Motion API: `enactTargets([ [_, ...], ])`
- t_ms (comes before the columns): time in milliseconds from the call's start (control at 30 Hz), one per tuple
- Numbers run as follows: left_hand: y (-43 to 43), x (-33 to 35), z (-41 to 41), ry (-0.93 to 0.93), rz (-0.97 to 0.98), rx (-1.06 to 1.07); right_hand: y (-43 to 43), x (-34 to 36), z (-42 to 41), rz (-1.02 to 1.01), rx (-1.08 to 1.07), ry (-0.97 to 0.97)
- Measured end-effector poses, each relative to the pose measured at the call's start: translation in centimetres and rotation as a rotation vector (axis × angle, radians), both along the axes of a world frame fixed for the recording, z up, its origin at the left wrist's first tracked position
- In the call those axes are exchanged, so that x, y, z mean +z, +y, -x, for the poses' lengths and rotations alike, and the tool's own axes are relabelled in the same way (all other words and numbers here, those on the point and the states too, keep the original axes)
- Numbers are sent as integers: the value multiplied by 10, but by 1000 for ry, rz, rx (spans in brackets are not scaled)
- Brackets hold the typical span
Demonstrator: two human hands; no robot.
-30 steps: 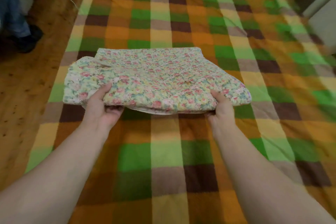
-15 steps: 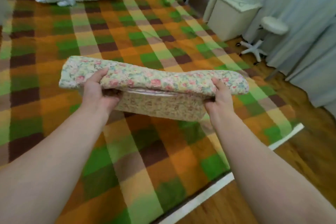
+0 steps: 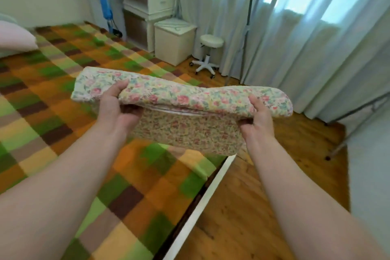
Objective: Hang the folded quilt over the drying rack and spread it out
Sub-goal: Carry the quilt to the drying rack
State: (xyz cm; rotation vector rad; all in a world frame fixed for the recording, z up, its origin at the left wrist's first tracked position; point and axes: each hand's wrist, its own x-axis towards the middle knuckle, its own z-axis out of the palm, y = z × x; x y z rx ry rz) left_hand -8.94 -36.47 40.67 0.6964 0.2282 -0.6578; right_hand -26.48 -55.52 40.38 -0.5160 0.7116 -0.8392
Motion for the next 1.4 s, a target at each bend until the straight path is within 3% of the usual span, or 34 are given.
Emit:
enactTargets([
  [433, -102, 85, 93, -17, 97, -303, -55, 69, 134, 62, -295, -90],
  [833, -262, 142, 201, -23, 179, -540, -166, 132, 266, 109, -480, -146],
  [1400, -410, 171, 217, -18, 212, -622, -285, 164, 292, 220, -648, -199],
])
